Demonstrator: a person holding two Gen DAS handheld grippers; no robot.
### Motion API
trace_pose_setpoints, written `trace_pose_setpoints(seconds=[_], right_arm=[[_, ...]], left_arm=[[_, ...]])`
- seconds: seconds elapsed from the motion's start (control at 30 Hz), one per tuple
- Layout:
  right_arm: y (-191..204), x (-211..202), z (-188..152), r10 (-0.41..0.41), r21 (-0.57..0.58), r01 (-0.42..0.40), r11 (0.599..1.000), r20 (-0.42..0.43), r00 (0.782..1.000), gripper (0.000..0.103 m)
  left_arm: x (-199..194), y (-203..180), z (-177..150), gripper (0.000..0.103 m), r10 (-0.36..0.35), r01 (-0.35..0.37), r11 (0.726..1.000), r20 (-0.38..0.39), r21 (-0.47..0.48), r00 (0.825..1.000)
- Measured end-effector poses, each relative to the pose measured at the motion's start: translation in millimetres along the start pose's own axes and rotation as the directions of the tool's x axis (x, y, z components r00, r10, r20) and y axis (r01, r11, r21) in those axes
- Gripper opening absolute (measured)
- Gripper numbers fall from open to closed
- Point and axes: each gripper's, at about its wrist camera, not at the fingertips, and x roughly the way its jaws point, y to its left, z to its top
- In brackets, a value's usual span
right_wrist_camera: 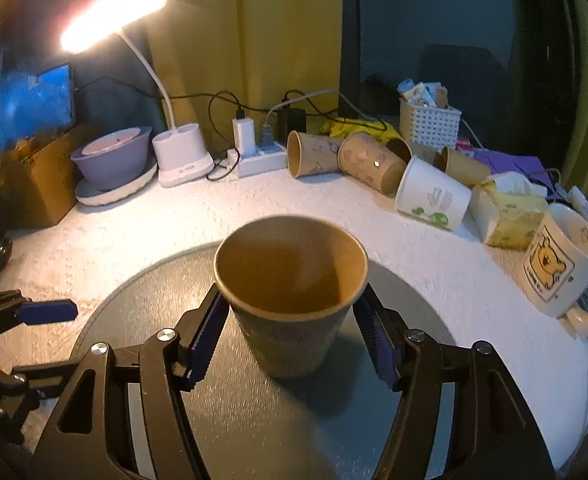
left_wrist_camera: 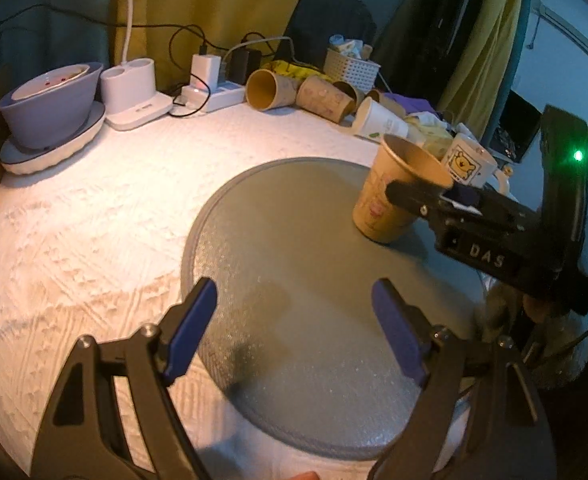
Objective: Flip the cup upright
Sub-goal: 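Lower the upright cup onto the grey mat and open the left tool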
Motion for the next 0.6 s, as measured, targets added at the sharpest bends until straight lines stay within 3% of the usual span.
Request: trace_pose_setpoints(seconds=[0.13,0.23,0.6], right_arm=[[3.3,-5.6,-8.6,-0.012,0.009,0.012,1.0,-0.02,1.0,0.069],[5.9,-11.7,-12.0,-0.013,0.022,0.013,1.0,-0.024,1.0,0.083],[21.8,-48.7,-30.0,-0.034,0.037,0.036,0.999,-0.049,0.998,0.083]], left_arm=[[-9.6,0.4,-4.4,0.087,0.007,-0.007,1.0,0.018,-0.006,1.0],[-19.0,0.1,-8.5,0.091,0.008,-0.008,1.0,0.037,-0.006,0.999],[-52.4,-8.3,-26.9,0.091,-0.01,0.008,1.0,0.089,0.022,0.996]])
